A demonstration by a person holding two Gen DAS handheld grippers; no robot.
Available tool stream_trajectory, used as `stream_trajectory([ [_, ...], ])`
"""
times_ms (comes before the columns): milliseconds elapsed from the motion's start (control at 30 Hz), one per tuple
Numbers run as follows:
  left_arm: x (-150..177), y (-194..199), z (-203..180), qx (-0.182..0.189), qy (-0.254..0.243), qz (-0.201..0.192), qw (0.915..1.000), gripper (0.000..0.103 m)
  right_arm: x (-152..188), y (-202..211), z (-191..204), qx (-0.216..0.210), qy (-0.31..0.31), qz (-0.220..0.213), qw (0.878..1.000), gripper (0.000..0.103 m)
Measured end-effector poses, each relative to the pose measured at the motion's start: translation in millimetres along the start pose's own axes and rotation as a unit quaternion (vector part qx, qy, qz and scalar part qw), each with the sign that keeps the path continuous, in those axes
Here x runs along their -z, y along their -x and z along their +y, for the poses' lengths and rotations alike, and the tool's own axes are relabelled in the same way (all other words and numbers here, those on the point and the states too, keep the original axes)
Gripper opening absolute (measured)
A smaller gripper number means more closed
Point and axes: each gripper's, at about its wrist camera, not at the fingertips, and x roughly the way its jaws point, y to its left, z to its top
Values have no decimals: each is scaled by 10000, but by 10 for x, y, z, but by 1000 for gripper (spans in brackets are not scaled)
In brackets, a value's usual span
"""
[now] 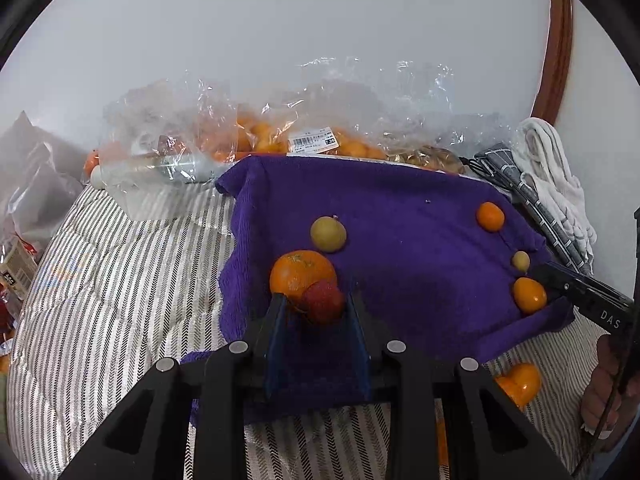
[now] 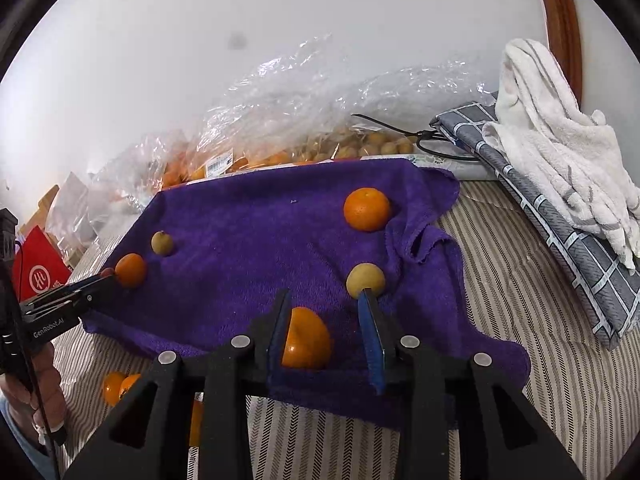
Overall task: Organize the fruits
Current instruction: 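Lower both fruits onto the towel and open both grippers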
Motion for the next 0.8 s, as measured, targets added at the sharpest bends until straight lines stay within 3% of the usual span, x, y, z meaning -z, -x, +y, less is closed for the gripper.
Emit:
stream_trajectory([
  [333, -7, -3, 12, 58, 28, 32, 10000, 30, 31, 53, 55, 83, 105, -92, 9999, 43],
  [633, -31, 119, 18, 182, 39, -262, 9995, 43, 58, 98, 125, 127, 289, -196, 9993, 44],
  [800, -33, 179, 19, 189, 36, -377, 9991, 44, 20, 178, 137, 170, 212, -142, 9995, 44],
])
